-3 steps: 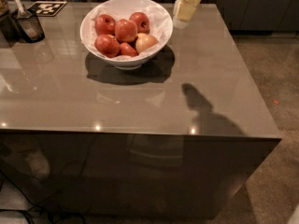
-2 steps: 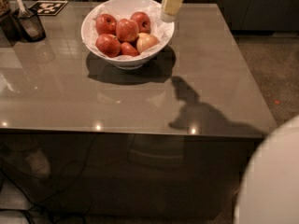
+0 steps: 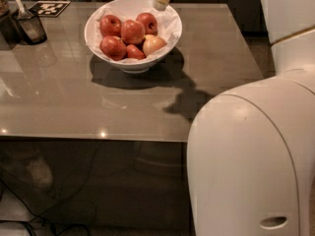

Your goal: Pick apple from white bowl

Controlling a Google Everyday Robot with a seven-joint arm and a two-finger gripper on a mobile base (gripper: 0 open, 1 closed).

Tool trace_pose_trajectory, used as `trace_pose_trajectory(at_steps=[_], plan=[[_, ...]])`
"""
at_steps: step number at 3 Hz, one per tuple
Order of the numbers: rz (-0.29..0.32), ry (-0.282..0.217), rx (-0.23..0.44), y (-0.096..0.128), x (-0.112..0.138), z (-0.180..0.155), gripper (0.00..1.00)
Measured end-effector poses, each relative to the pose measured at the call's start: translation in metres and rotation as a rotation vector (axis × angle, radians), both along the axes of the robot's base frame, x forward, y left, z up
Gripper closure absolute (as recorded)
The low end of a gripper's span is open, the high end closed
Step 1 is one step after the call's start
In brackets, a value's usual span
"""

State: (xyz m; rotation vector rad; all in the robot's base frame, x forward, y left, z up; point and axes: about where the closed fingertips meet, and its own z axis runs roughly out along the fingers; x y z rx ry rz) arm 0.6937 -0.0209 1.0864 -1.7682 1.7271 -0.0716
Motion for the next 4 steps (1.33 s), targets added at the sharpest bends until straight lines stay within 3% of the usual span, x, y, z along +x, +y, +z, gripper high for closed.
trace_pose_trajectory(at_steps=[1, 4], plan=[[0.013, 0.022, 0.012, 0.014, 0.014, -0.017, 0.00], [0.027, 0.106, -0.045, 0.031, 0.047, -0.078, 0.00]])
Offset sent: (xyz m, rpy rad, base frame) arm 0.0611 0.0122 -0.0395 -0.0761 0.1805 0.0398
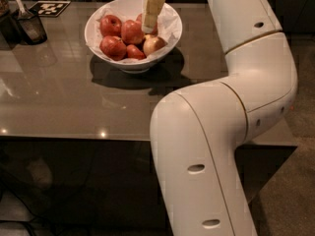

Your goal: Pick apple from white bowl

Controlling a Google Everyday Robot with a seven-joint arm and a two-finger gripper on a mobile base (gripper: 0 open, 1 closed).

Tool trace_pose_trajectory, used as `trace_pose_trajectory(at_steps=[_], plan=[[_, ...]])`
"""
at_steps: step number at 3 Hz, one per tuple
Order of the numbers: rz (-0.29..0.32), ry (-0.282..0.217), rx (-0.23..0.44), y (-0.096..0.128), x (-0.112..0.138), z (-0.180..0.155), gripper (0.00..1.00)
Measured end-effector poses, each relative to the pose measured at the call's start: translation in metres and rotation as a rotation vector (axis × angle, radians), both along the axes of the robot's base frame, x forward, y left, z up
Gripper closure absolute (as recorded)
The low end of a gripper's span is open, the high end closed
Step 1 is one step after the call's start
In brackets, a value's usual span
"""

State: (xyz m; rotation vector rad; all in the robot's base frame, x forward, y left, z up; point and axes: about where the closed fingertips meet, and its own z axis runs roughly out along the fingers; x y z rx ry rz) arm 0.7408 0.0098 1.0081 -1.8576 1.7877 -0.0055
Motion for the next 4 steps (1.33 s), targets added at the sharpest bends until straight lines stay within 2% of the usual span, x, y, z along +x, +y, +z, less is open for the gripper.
trace_pose_trajectory(at_steps=[2, 3, 4], plan=[[0.023, 0.020, -0.035, 0.013, 0.010, -0.022, 0.00], [0.034, -0.005, -0.064, 0.018, 0.015, -0.021, 0.00], [0.030, -0.026, -0.044, 0.024, 0.024, -0.024, 0.00]])
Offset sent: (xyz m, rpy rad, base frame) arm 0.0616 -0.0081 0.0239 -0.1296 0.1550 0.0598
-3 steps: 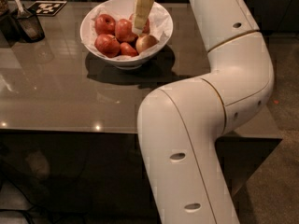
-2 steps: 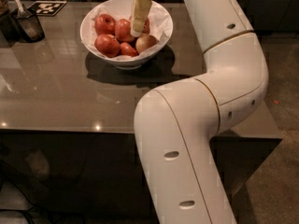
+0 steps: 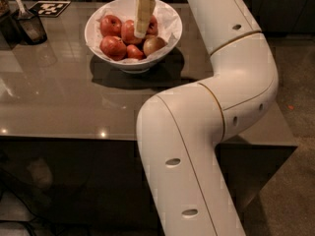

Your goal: Pick apple from white bowl

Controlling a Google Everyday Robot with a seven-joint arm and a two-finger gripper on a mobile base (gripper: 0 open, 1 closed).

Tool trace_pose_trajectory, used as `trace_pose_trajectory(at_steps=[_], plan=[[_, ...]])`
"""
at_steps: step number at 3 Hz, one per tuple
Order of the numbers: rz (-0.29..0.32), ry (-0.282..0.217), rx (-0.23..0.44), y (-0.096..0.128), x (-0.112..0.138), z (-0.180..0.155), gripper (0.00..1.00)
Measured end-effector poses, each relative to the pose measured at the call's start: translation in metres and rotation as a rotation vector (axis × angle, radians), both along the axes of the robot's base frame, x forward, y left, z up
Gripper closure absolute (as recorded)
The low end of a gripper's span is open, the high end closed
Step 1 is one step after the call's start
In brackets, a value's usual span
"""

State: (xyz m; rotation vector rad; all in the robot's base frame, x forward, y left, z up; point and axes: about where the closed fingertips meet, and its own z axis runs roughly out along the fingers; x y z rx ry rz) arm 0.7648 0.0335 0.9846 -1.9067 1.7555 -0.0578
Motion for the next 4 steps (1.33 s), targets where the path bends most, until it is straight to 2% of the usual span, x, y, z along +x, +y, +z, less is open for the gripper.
trace_pose_trajectory(at_steps=[2, 4], plan=[[0.039, 0.059, 0.024, 0.011, 0.008, -0.039, 0.00], [0.068, 0.076, 0.030, 0.012, 0.012, -0.055, 0.00]])
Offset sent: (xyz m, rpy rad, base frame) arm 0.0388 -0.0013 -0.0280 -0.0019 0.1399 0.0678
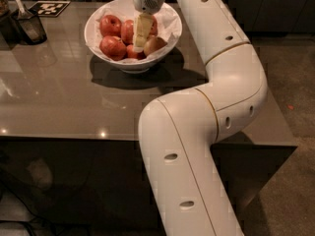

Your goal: Pick apple from white bowl

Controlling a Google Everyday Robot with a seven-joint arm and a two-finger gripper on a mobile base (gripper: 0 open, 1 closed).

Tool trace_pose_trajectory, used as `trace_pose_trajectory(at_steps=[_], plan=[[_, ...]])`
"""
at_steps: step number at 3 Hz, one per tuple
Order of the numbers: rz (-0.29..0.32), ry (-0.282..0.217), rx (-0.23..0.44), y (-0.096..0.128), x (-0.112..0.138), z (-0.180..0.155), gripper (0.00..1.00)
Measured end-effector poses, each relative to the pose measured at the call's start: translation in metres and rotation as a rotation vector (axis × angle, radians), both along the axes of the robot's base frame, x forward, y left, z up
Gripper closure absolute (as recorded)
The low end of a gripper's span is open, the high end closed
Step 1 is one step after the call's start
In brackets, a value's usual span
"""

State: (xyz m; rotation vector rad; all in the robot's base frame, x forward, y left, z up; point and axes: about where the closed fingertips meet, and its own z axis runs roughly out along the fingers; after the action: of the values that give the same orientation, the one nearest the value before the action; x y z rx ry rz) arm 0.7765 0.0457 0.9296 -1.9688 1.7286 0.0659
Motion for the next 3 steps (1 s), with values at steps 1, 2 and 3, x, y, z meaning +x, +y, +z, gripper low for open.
trace_pose_trajectory(at_steps=[1, 2, 3], plan=[[0.000, 0.000, 0.000, 0.0000, 0.0000, 0.0000, 0.19], [0.000, 0.000, 0.000, 0.0000, 0.0000, 0.0000, 0.43], [0.000, 0.000, 0.000, 0.0000, 0.0000, 0.0000, 0.66]])
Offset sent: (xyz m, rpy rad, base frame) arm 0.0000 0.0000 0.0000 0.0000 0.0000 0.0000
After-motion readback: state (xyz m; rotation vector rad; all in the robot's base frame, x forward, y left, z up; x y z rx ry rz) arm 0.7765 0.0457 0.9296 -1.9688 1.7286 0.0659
